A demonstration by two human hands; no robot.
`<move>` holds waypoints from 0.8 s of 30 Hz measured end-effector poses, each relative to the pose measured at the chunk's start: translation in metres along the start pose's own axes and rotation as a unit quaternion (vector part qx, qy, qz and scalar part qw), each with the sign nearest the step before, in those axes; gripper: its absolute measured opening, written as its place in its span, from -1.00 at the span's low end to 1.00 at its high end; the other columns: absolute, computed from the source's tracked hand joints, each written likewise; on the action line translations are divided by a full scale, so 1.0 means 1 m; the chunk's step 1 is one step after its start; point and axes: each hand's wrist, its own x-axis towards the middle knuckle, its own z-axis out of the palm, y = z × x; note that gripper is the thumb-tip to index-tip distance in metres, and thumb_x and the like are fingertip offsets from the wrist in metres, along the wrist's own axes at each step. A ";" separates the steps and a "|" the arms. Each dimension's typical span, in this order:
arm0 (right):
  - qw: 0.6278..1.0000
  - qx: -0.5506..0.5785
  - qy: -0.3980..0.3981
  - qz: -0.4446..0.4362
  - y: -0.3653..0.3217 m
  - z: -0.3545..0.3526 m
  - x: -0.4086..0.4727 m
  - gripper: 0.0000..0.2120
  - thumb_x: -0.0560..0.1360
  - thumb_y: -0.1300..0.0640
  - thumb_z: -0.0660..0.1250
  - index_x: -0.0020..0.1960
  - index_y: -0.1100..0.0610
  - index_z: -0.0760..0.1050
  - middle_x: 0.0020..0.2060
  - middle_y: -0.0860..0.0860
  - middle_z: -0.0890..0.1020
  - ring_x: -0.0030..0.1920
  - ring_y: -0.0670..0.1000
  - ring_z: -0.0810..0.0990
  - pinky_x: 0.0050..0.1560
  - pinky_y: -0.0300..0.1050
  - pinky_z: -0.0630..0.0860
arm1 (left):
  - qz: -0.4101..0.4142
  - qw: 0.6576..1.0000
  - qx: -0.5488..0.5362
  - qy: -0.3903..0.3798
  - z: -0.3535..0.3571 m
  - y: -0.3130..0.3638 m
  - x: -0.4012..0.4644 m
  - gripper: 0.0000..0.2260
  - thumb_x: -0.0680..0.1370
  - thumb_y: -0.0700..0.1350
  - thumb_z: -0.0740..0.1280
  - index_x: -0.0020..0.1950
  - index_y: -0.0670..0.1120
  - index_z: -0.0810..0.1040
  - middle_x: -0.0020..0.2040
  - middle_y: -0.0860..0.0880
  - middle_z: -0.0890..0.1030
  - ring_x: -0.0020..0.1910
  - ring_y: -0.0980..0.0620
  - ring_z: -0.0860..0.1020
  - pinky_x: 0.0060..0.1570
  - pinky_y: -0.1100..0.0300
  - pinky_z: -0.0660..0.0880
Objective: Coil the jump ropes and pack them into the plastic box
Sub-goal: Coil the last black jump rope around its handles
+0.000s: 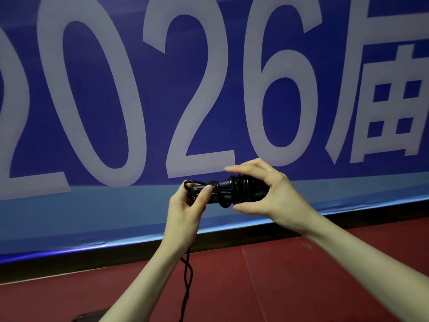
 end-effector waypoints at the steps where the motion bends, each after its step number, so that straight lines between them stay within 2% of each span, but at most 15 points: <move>1: 1.000 0.010 0.000 0.003 0.001 -0.001 -0.001 -0.44 0.31 0.30 0.56 0.20 -0.13 0.58 0.05 -0.10 0.51 0.07 -0.05 0.55 0.08 -0.30 0.49 | 0.003 1.000 0.005 -0.001 0.002 0.001 0.000 -0.93 0.57 -0.17 0.31 -0.11 -0.12 0.51 -0.35 0.18 0.60 -0.40 0.27 0.48 -0.33 0.43 0.37; 5: 0.999 0.019 0.030 0.001 0.002 -0.003 -0.004 -0.54 0.26 0.27 0.54 0.06 -0.10 0.58 -0.03 -0.07 0.54 -0.01 -0.03 0.56 0.01 -0.20 0.53 | 0.012 1.000 0.021 -0.005 0.007 0.006 0.002 -0.92 0.56 -0.18 0.33 -0.14 -0.11 0.50 -0.39 0.19 0.57 -0.40 0.28 0.48 -0.35 0.43 0.36; 9: 0.999 0.023 0.039 0.020 0.004 -0.004 -0.007 -0.55 0.24 0.22 0.51 0.02 -0.17 0.53 -0.03 -0.05 0.51 -0.04 -0.06 0.54 -0.02 -0.26 0.51 | 0.007 0.999 0.028 -0.015 0.007 0.008 0.004 -0.91 0.55 -0.16 0.35 -0.14 -0.12 0.51 -0.40 0.20 0.55 -0.42 0.26 0.45 -0.36 0.43 0.34; 12: 0.998 0.050 0.025 0.025 0.004 -0.004 -0.008 -0.49 0.28 0.29 0.56 0.10 -0.14 0.55 -0.02 -0.06 0.51 -0.03 -0.08 0.54 0.03 -0.31 0.48 | 0.005 1.000 0.020 -0.005 0.006 0.009 0.005 -0.90 0.53 -0.15 0.38 -0.17 -0.11 0.52 -0.39 0.15 0.54 -0.43 0.16 0.39 -0.40 0.37 0.32; 14: 0.996 0.084 0.012 0.038 0.005 -0.003 -0.008 -0.42 0.29 0.30 0.58 0.20 -0.13 0.57 0.00 -0.01 0.52 0.01 -0.07 0.56 0.09 -0.31 0.48 | 0.020 1.000 0.017 -0.002 0.007 0.015 0.006 -0.89 0.52 -0.17 0.39 -0.18 -0.15 0.52 -0.38 0.11 0.56 -0.44 0.17 0.41 -0.40 0.38 0.32; 16: 0.993 0.106 0.010 0.046 0.007 -0.001 -0.008 -0.41 0.27 0.26 0.60 0.21 -0.11 0.58 0.03 0.03 0.55 0.05 -0.05 0.58 0.14 -0.27 0.49 | 0.036 0.999 0.021 -0.010 0.008 0.021 0.006 -0.89 0.51 -0.22 0.39 -0.19 -0.17 0.51 -0.38 0.11 0.57 -0.45 0.23 0.45 -0.38 0.44 0.34; 19: 0.993 0.106 0.031 0.042 0.012 0.004 -0.009 -0.49 0.25 0.23 0.62 0.13 -0.09 0.60 0.03 0.03 0.59 0.04 -0.03 0.60 0.10 -0.21 0.52 | 0.034 0.999 0.030 -0.027 0.007 0.024 0.005 -0.89 0.52 -0.21 0.39 -0.19 -0.17 0.52 -0.40 0.15 0.55 -0.45 0.24 0.45 -0.38 0.45 0.33; 24: 0.994 0.088 0.053 0.047 0.012 0.004 -0.005 -0.59 0.21 0.18 0.52 -0.01 -0.13 0.56 -0.07 0.04 0.58 -0.11 -0.02 0.56 -0.05 -0.18 0.53 | -0.002 0.999 0.031 -0.043 0.002 0.022 0.004 -0.89 0.52 -0.15 0.39 -0.17 -0.14 0.54 -0.42 0.14 0.53 -0.44 0.17 0.40 -0.40 0.38 0.33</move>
